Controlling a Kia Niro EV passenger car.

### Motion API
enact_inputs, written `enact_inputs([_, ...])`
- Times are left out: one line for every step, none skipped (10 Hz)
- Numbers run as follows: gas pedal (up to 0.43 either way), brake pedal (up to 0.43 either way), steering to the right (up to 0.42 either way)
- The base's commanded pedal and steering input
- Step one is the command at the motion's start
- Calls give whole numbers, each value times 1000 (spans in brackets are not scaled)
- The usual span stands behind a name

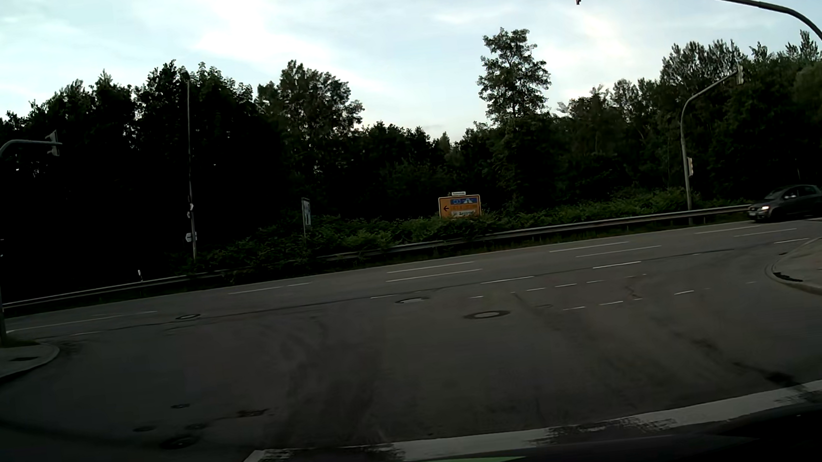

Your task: Follow the waypoints while adhering to traffic rules and regulations

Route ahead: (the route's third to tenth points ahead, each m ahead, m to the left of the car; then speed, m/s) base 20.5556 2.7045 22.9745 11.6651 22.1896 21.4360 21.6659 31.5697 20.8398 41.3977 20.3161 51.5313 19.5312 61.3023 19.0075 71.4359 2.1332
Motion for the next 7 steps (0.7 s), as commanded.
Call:
enact_inputs([0, 274, 2])
enact_inputs([0, 274, 1])
enact_inputs([0, 274, -1])
enact_inputs([0, 274, -1])
enact_inputs([0, 280, -1])
enact_inputs([0, 293, -1])
enact_inputs([0, 293, -1])
